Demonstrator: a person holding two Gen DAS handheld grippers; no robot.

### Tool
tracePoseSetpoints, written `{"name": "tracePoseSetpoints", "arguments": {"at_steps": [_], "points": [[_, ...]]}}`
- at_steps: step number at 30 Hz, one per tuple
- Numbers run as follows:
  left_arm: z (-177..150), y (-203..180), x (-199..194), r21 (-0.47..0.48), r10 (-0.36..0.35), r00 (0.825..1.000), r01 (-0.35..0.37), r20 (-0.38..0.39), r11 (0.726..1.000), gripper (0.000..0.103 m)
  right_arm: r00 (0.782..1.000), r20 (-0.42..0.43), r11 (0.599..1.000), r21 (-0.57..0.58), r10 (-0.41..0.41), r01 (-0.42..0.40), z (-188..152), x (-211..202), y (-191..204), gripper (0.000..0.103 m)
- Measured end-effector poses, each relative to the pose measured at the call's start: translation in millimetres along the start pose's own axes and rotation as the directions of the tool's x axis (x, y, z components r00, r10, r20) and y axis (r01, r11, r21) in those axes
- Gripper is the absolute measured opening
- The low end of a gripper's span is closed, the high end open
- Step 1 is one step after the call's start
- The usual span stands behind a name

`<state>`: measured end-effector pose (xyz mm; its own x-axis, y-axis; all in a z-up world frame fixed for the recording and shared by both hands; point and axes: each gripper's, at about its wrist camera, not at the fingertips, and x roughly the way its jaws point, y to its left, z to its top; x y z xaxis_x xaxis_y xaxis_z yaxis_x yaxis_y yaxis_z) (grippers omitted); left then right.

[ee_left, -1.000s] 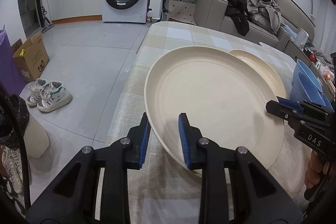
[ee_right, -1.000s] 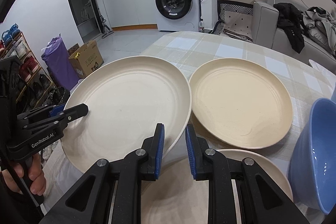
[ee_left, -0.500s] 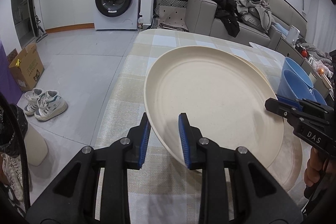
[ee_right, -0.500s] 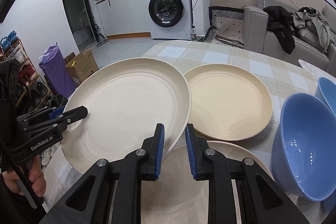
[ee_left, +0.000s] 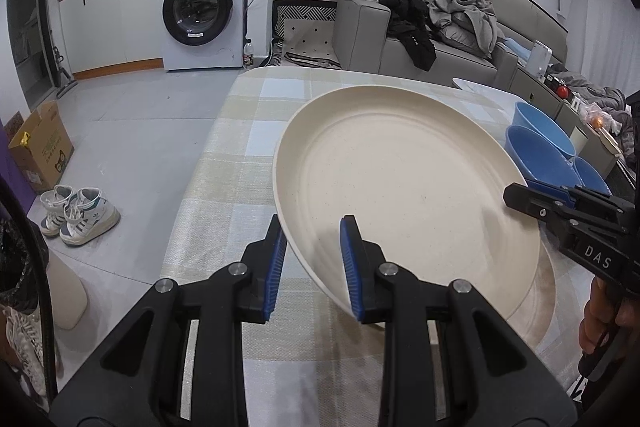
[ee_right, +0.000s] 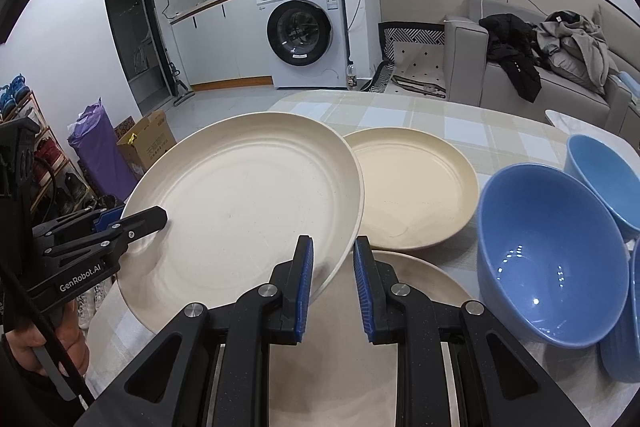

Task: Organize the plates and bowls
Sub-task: 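Slide the gripped cream plate across the table onto another cream plate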

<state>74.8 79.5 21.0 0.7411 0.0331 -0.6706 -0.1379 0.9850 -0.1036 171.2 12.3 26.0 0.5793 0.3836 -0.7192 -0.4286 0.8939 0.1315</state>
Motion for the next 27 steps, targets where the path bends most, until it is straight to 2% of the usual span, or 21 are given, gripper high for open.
{"name": "tracePoseSetpoints", "arguments": {"at_steps": [12,27], "points": [[-5,-24,-18,0.049,-0.039,0.999,0.039,-0.001,0.998,0.024,0.999,0.025,0.999,0.039,-0.030,0.029,-15,-33,-13,0.021],[-8,-43,-23,0.108,-0.080,0.996,0.082,-0.027,0.991,0.024,0.998,0.022,0.995,0.080,-0.055,0.053,-28,-51,-27,0.021]]}}
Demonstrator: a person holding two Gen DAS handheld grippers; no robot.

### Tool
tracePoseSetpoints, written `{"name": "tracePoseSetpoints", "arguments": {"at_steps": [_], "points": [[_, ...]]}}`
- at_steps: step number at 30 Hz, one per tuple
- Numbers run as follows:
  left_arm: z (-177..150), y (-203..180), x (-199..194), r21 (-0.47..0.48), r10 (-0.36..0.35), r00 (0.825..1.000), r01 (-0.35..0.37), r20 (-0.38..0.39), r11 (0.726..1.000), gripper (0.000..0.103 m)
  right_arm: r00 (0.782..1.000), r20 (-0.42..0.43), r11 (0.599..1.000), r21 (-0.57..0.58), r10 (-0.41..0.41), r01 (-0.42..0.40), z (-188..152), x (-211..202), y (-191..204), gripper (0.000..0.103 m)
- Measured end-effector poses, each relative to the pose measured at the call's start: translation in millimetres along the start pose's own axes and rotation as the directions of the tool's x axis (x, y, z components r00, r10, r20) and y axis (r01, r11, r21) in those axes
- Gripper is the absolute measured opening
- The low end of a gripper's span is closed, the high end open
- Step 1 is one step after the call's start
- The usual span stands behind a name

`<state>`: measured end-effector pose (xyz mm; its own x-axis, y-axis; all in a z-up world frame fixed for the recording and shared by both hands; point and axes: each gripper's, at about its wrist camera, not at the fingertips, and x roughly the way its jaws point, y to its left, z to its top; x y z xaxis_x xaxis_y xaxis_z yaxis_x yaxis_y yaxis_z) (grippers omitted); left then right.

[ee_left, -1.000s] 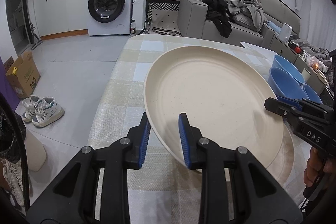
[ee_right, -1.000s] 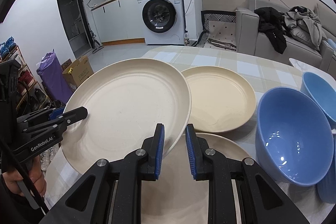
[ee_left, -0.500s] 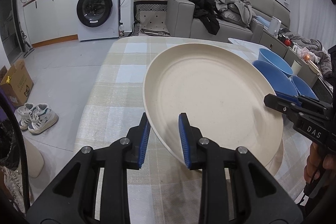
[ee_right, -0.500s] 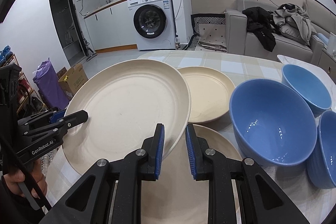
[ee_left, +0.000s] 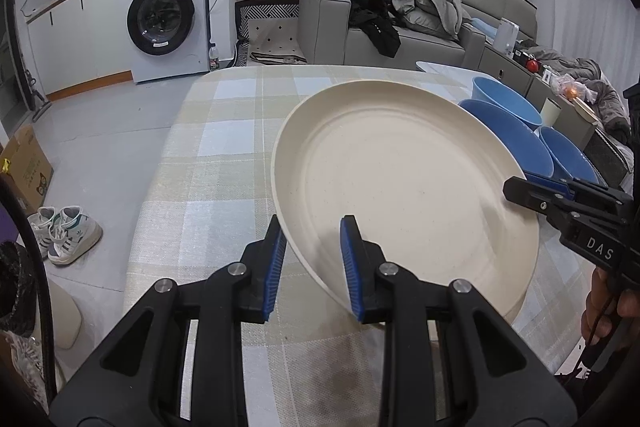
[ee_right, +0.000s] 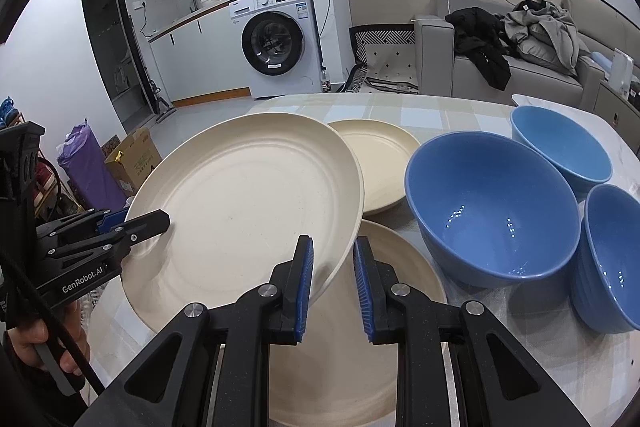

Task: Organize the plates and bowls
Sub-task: 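Slide the gripped cream plate across the table onto another cream plate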

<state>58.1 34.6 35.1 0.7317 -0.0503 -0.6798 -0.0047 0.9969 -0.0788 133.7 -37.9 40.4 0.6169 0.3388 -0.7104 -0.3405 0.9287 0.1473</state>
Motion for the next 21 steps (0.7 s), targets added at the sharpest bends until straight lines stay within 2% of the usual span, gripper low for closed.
{"name": "tracePoseSetpoints", "arguments": {"at_steps": [21], "points": [[-4,-18,26,0.089,-0.016,0.998,0.021,-0.058,0.996,0.024,0.999,-0.034,0.999,0.037,-0.023,0.024,-26,-8,-16,0.022]]}}
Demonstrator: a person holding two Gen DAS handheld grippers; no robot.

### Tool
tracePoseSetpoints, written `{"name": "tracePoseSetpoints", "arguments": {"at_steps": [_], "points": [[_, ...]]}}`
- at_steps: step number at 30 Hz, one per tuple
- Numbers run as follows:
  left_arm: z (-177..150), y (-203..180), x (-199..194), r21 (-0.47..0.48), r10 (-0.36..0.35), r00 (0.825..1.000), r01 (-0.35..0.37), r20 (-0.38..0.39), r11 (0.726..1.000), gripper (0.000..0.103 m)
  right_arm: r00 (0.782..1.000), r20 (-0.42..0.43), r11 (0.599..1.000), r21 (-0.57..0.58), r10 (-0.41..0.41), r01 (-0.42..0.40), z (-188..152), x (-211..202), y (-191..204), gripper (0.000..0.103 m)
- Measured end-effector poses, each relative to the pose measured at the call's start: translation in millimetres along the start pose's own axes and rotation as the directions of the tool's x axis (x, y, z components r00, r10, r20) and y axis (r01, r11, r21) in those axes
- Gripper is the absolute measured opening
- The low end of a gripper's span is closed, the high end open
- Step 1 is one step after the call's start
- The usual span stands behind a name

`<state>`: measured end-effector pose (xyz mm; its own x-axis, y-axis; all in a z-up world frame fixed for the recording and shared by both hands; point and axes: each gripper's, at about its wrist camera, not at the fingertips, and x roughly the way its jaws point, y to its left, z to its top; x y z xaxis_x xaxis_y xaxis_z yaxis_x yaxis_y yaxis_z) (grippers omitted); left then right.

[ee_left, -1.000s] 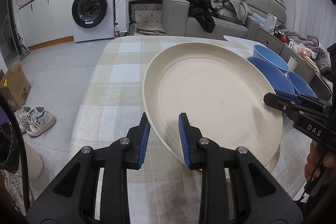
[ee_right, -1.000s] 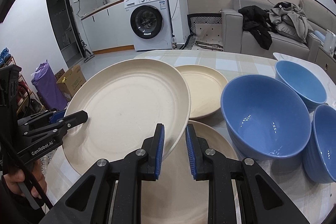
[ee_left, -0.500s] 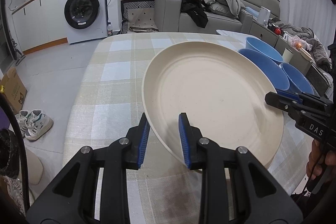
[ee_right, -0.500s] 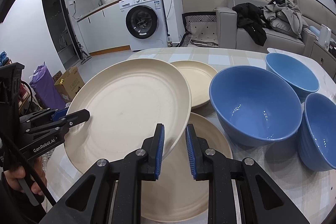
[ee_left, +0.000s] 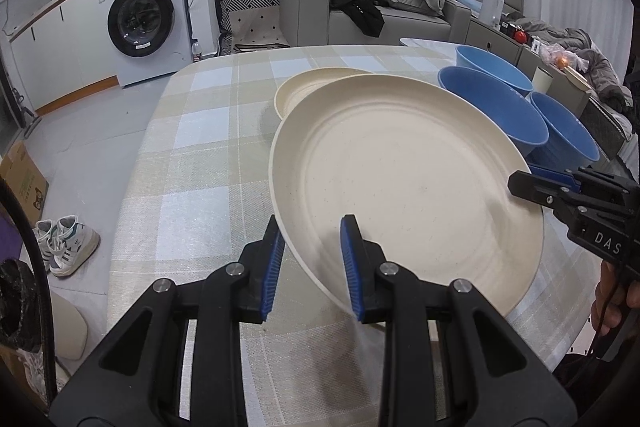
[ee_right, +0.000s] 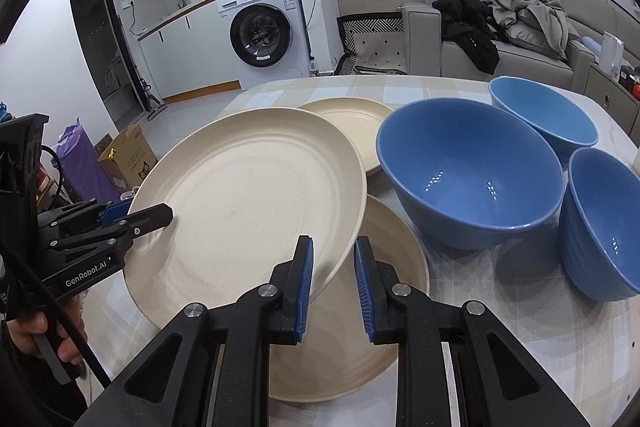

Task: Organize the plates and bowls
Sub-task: 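Slide the gripped cream plate across the table onto another cream plate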

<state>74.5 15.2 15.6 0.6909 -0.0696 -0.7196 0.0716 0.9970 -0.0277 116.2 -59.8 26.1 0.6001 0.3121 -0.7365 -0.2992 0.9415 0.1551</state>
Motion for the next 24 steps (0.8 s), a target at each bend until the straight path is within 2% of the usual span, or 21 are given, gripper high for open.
{"name": "tracePoseSetpoints", "arguments": {"at_steps": [24], "points": [[-11,-22,37,0.081,0.001,0.997,0.006,-0.082,0.997,0.026,0.998,-0.055,0.999,0.016,-0.031,0.032,-23,9,-16,0.023]]}}
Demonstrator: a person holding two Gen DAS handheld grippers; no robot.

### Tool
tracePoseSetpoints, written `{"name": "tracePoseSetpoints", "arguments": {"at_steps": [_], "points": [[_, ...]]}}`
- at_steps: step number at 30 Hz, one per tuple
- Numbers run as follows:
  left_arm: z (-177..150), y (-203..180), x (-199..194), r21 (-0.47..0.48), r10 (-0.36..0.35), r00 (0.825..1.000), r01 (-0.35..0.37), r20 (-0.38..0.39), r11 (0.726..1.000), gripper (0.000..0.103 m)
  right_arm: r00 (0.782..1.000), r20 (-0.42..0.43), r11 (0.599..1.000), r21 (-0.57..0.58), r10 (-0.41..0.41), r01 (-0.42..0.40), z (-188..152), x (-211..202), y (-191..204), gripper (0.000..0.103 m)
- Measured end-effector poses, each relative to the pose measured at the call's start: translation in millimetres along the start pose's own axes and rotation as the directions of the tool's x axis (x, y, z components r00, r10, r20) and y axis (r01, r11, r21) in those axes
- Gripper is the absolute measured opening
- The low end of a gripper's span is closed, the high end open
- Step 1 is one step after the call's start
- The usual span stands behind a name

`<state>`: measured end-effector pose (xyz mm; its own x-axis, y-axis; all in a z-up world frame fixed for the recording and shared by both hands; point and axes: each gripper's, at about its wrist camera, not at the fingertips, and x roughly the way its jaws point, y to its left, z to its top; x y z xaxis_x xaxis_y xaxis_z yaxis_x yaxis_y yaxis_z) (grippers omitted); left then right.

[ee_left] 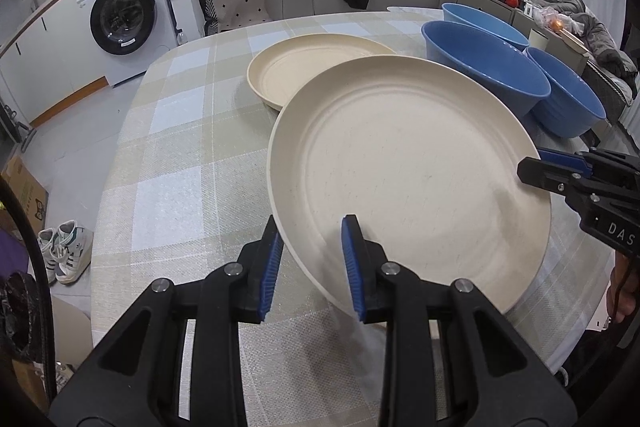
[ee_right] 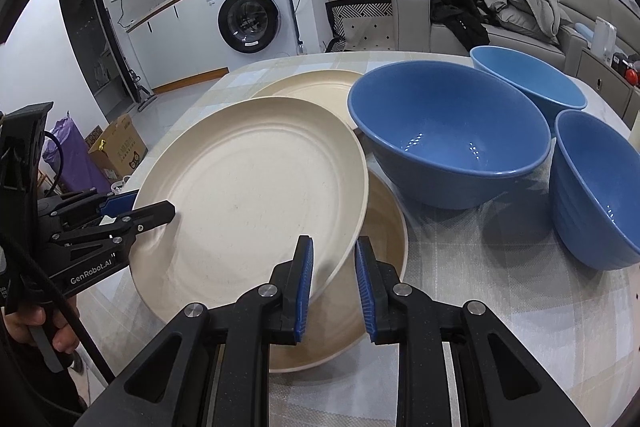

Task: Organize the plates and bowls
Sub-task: 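Slide the gripped cream plate across the table onto another cream plate, then open the left gripper and release the cream plate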

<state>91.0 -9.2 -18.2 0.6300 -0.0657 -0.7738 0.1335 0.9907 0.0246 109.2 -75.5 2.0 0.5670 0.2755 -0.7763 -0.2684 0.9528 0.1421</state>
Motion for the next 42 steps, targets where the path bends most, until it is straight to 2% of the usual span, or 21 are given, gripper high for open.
{"name": "tracePoseSetpoints", "arguments": {"at_steps": [23,42], "points": [[-5,-24,21,0.079,0.001,0.999,0.003,-0.051,0.997,0.026,0.998,-0.036,0.998,-0.009,-0.056,0.056,-14,4,-9,0.024],[-11,-34,30,0.127,0.027,0.997,-0.017,-0.074,0.992,0.030,0.993,-0.040,0.993,-0.044,-0.111,0.109,-18,13,1,0.029]]}}
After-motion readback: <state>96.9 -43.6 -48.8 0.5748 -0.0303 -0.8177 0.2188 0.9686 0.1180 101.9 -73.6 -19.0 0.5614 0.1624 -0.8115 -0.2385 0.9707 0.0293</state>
